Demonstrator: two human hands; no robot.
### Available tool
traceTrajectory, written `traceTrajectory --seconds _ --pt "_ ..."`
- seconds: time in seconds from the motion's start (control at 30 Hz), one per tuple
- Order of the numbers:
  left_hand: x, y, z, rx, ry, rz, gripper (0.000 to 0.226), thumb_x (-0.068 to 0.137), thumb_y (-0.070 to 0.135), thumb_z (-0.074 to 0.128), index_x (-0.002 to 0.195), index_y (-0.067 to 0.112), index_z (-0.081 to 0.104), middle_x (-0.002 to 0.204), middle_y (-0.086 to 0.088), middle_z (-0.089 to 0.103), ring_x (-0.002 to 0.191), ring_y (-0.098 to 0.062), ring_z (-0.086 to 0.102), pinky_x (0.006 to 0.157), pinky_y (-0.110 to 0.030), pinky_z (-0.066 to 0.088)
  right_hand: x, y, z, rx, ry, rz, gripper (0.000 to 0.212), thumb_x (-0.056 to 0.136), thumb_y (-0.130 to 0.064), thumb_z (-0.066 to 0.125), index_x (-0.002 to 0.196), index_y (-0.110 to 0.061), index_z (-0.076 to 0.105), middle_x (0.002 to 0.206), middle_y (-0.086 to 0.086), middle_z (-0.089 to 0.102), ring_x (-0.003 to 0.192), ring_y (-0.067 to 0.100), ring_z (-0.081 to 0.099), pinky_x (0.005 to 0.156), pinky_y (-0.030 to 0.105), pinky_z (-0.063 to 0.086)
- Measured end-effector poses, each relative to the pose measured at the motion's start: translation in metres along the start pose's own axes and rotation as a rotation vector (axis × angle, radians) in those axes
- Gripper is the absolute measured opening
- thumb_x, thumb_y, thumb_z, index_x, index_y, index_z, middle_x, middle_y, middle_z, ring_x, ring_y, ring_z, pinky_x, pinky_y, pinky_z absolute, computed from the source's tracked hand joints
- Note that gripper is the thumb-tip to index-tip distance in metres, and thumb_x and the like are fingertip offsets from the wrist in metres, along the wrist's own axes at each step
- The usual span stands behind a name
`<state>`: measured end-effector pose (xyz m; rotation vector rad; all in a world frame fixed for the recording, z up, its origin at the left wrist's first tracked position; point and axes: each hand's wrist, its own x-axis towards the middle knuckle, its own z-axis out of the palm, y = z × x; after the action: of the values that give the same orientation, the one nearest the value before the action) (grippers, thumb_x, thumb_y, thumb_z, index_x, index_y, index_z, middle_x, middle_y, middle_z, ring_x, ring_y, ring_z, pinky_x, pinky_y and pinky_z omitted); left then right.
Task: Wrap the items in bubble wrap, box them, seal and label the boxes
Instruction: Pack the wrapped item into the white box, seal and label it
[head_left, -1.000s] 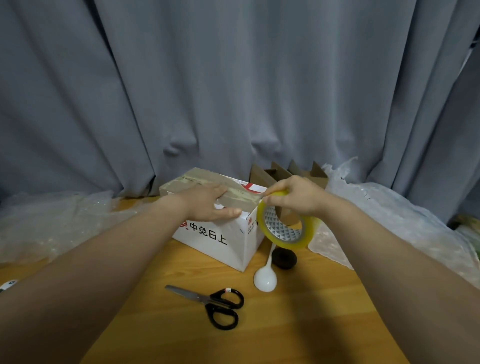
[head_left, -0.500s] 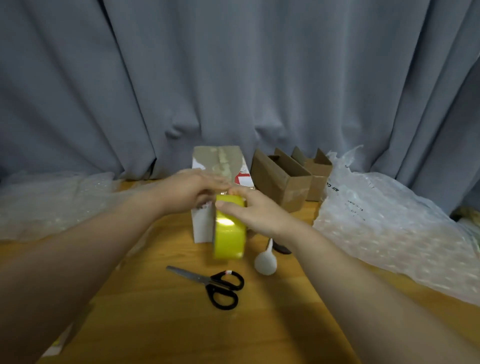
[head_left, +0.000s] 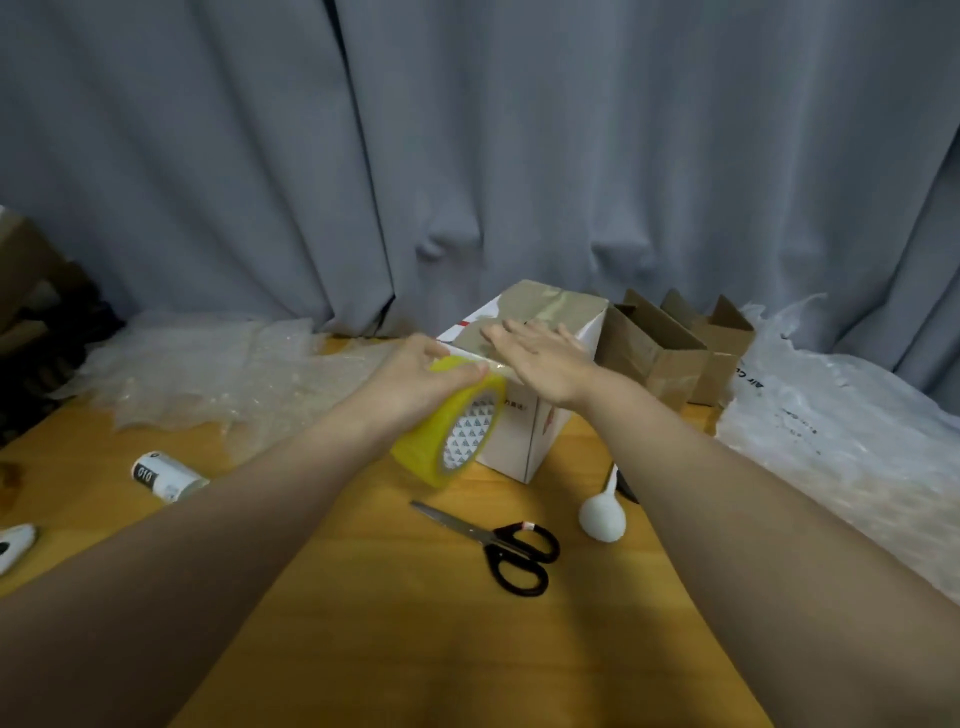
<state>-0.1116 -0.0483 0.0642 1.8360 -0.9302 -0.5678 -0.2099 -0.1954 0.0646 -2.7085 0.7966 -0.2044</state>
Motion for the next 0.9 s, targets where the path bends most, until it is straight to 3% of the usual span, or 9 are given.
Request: traceTrajectory --seconds 0.13,0.3,0.5,0.6,0.67,0.8,0.9 --pt "0.005 0.011 -0.016 0.215 0.128 0.118 0.025 0.092 0.034 0.055 0.102 0.013 0.062 0.103 -0.004 0.065 0.097 -0.02 0.059 0.088 -0.034 0.048 0.008 -0.01 0.005 -0.117 0.0 0.054 0.054 0.101 -0.05 0.008 0.151 -0.035 0.018 0.161 -0.002 0.011 0.148 0.02 0.005 0.119 0.045 -0.004" --pt "-0.01 0.003 -0.019 0.727 -0.187 -0.058 0.037 0.101 0.029 0.038 0.124 0.007 0.056 0.13 -0.016 0.055 0.119 -0.029 0.05 0.094 -0.029 0.036 0.012 -0.01 0.006 -0.202 0.049 0.057 0.06 0.097 -0.059 0.014 0.151 -0.033 0.02 0.159 0.0 0.019 0.147 0.024 0.013 0.116 0.048 0.002" --pt "-0.01 -0.02 -0.023 0.567 -0.045 -0.081 0.03 0.097 0.037 0.046 0.094 0.014 0.064 0.114 -0.013 0.063 0.093 -0.023 0.055 0.075 -0.028 0.039 0.017 -0.012 0.018 -0.287 0.166 0.088 0.07 0.091 -0.068 0.03 0.149 -0.029 0.028 0.155 0.002 0.03 0.144 0.024 0.02 0.116 0.046 0.008" --pt "-0.007 -0.029 -0.02 0.524 0.029 -0.042 0.029 0.094 0.043 0.051 0.102 0.018 0.063 0.125 -0.007 0.059 0.103 -0.022 0.054 0.078 -0.026 0.037 0.02 -0.017 0.027 -0.307 0.265 0.109 0.07 0.089 -0.069 0.035 0.144 -0.026 0.037 0.148 0.003 0.039 0.14 0.024 0.027 0.115 0.043 0.012" --pt "-0.003 -0.034 -0.019 0.453 0.018 -0.053 0.026 0.093 0.041 0.053 0.101 0.019 0.065 0.12 -0.005 0.061 0.095 -0.018 0.053 0.078 -0.026 0.037 0.023 -0.021 0.031 -0.303 0.296 0.124 0.071 0.088 -0.069 0.038 0.142 -0.023 0.04 0.146 0.003 0.042 0.139 0.025 0.028 0.114 0.043 0.014" --pt "0.004 -0.035 -0.018 0.37 -0.024 -0.084 0.026 0.093 0.037 0.055 0.103 0.018 0.07 0.098 0.0 0.061 0.083 -0.013 0.053 0.077 -0.027 0.043 0.026 -0.023 0.031 -0.352 0.24 0.119 0.085 0.081 -0.072 0.048 0.147 -0.022 0.031 0.15 0.005 0.037 0.141 0.028 0.026 0.116 0.045 0.015" --pt "0.011 -0.032 -0.014 0.39 -0.04 -0.081 0.028 0.093 0.034 0.055 0.108 0.016 0.069 0.103 -0.002 0.063 0.091 -0.017 0.057 0.083 -0.029 0.046 0.028 -0.022 0.03 -0.363 0.237 0.113 0.082 0.084 -0.066 0.051 0.148 -0.02 0.029 0.149 0.007 0.037 0.141 0.03 0.026 0.116 0.046 0.016"
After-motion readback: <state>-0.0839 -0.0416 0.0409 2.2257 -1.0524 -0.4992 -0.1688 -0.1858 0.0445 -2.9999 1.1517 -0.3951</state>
